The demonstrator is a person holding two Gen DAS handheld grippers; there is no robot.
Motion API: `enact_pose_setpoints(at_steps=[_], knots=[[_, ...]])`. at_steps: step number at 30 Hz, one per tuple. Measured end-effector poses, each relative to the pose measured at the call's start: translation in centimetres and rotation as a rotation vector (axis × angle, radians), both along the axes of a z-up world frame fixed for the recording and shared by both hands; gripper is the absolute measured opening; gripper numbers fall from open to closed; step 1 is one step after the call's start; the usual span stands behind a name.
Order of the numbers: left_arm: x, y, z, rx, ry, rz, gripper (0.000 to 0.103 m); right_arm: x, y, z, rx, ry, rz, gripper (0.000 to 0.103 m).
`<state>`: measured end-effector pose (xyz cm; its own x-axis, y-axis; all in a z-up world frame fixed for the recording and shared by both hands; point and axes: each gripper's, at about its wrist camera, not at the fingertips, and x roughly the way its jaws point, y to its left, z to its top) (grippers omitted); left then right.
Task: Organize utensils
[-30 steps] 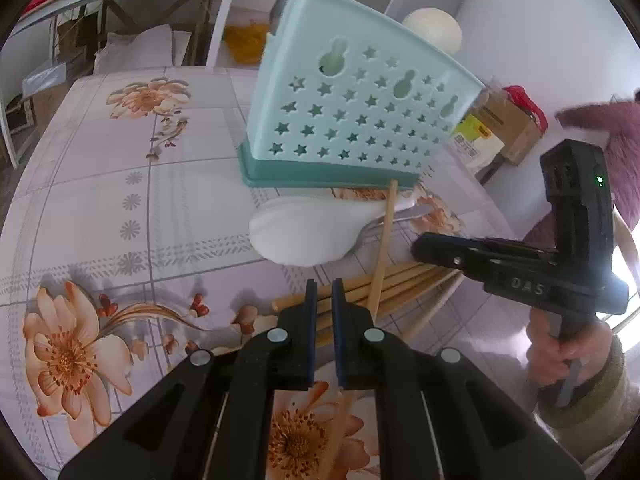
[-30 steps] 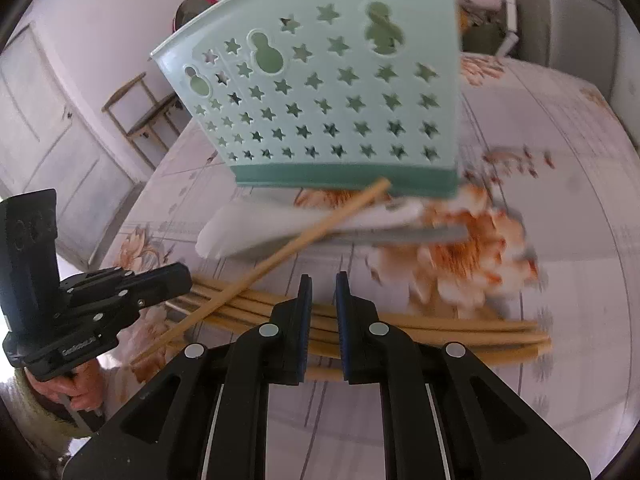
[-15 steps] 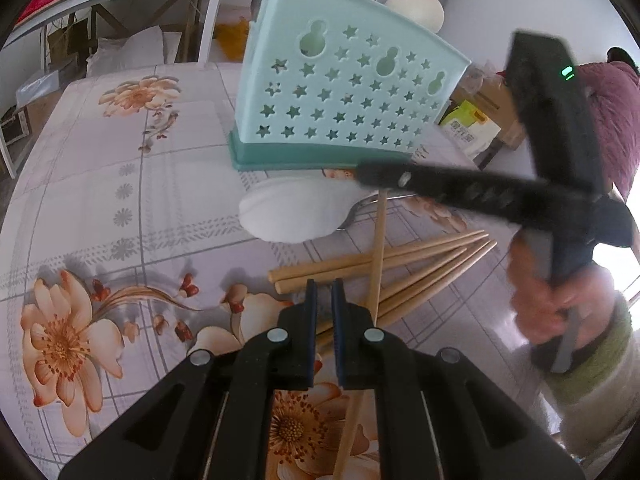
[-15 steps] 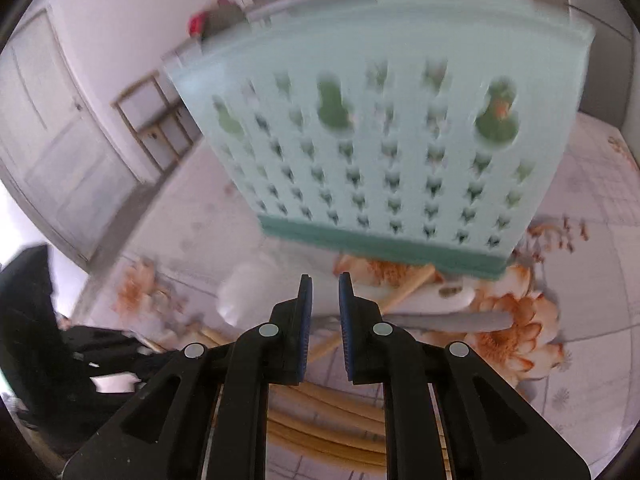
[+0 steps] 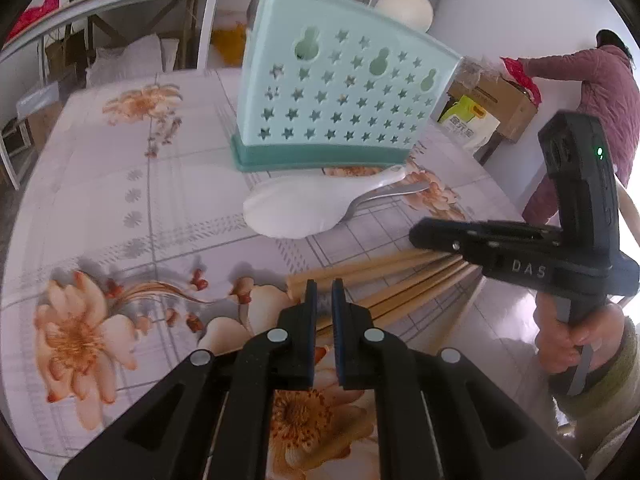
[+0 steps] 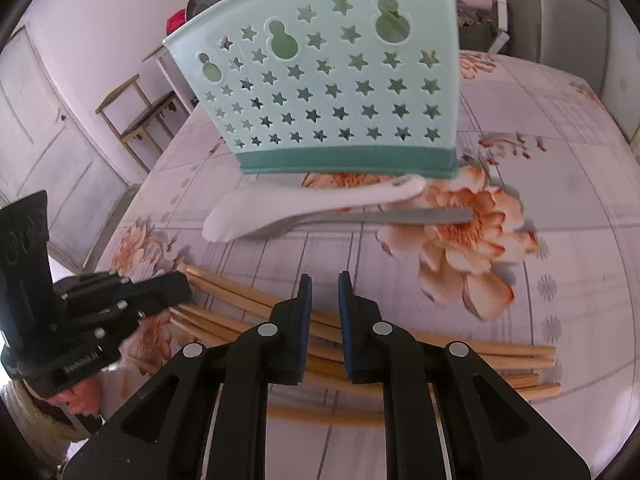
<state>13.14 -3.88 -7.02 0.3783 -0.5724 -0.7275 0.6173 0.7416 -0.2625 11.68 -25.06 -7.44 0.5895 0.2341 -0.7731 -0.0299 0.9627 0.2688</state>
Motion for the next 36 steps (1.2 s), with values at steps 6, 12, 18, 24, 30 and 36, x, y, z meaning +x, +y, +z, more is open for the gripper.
enact_pose_setpoints(at_steps=[6, 12, 18, 24, 30, 36], knots=[[0.8, 0.1, 1.9, -0.011, -0.035, 0.037, 0.009, -0.6, -0.2, 0.6, 0.027, -0.001, -0.009, 0.018], [2.6, -1.7, 2.4, 0.098, -0.097, 0.046, 0.035, -0.6, -1.4, 2.9, 0.040, -0.066, -0.012, 0.031], [1.3, -5.2, 1.6, 0.379, -0.322, -0.121, 0.056, 0.4, -3.3, 3.6, 0.065, -0.080, -0.037, 0.034], [2.1, -6.5, 0.1, 0.463, -0.356, -0.241, 0.056, 0.3, -4.5, 3.2, 0.109, -0.074, -0.060, 0.034], [1.7, -6.9, 0.4, 0.489, -0.381, -0.352, 0.033, 0.4, -5.1, 2.2, 0.118, -0.055, -0.079, 0.034], [0.1, -6.5, 1.2, 0.482, -0.428, -0.379, 0.000, -0.5, -5.4, 2.0, 0.118, -0.063, -0.085, 0.034]])
